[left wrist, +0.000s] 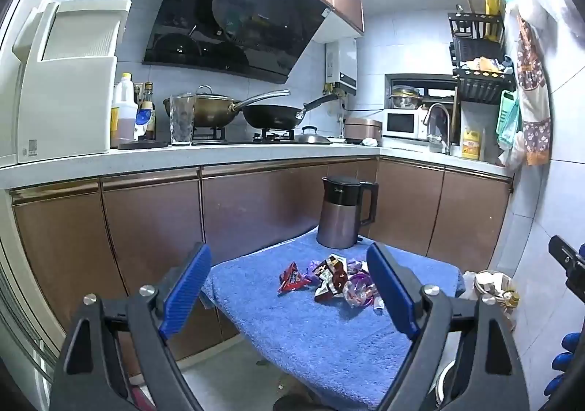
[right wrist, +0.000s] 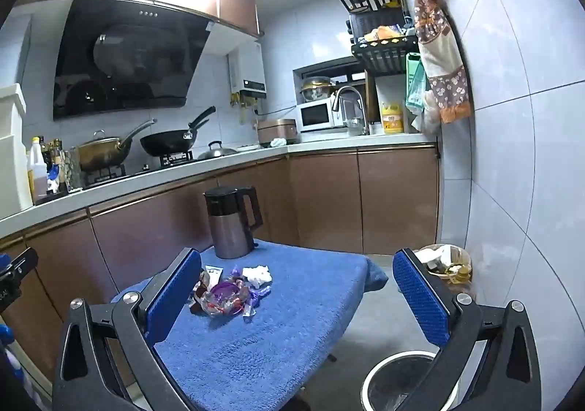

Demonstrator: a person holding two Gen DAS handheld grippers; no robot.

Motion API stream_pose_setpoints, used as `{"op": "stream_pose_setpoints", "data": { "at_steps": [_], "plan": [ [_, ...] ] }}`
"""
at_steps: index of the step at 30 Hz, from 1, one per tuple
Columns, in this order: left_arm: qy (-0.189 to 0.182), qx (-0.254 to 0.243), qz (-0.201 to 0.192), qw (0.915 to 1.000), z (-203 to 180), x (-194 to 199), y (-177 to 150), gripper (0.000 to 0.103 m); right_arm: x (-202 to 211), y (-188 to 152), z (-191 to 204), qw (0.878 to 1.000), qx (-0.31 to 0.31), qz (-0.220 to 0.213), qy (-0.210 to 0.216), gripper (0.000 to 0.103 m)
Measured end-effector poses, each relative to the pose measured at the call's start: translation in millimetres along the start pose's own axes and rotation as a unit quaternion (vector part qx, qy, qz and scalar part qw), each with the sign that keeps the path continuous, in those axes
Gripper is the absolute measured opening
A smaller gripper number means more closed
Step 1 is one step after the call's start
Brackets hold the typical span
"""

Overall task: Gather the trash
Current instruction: 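Move both tools toward the trash pile on the blue towel, then grasp the red snack wrapper with left tool while right tool grasps clear plastic bag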

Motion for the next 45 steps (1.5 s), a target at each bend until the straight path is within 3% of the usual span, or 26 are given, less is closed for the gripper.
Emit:
{"op": "stream_pose_setpoints", "data": {
  "at_steps": [6, 11, 22, 29, 33, 38, 45],
  "plan": [
    [-0.007, 0.005, -0.004, 1.0000, 1, -3, 2, 0.086, 2, 13, -1, 1.000, -0.003, -0.001, 0.008, 0.103],
    [-0.028, 0.006, 0.008, 0.9995, 2, -21, 5, 0.086, -12, 0, -3, 1.000, -0.013, 0.005, 0.026, 0.103],
    [-0.052, 0.009, 0.083, 0.9952, 5, -111, -6, 0.086, -90, -8, 4, 0.994, -0.014, 0.083, 0.064, 0.102],
    [-0.065, -0.001, 0.116, 0.9911, 7, -174, -18, 0.085, -162, -29, 16, 0.985, 0.019, 0.154, 0.075, 0.085],
    [-0.071, -0.012, 0.134, 0.9884, 2, -205, -27, 0.085, -200, -38, 24, 0.980, 0.020, 0.172, 0.096, 0.074],
    [-0.073, -0.010, 0.174, 0.9819, 8, -263, -40, 0.074, -250, -57, 35, 0.964, -0.007, 0.225, 0.144, 0.054],
    [-0.065, -0.012, 0.204, 0.9767, 21, -331, -54, 0.074, -320, -90, 61, 0.931, -0.039, 0.301, 0.203, 0.043]
  ]
}}
Point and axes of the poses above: each gripper's, at about its wrist camera, not at the fingertips, and x roughly against the way its jaws point, z to its left, y to its top, the point moved 2 cm from there along -x, roughly the way its jaws point, and after that the axes turned 9 degrees about z, right-handed, at the moved point
